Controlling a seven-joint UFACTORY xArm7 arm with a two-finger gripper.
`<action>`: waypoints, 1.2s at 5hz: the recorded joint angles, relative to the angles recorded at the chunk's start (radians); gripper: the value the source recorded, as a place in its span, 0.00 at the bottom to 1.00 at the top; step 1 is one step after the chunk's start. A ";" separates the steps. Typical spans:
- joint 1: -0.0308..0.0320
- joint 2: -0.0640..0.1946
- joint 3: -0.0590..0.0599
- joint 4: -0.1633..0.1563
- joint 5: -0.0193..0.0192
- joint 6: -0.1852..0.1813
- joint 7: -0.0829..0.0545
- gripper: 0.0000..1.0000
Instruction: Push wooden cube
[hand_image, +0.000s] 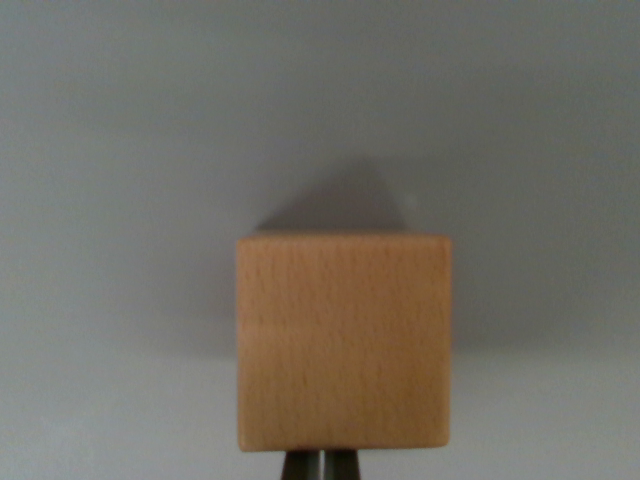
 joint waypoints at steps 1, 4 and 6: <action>0.0000 0.000 0.000 0.000 0.0000 0.000 0.000 1.00; -0.0011 0.065 -0.004 0.092 -0.0024 0.026 -0.006 1.00; -0.0016 0.094 -0.006 0.132 -0.0035 0.038 -0.008 1.00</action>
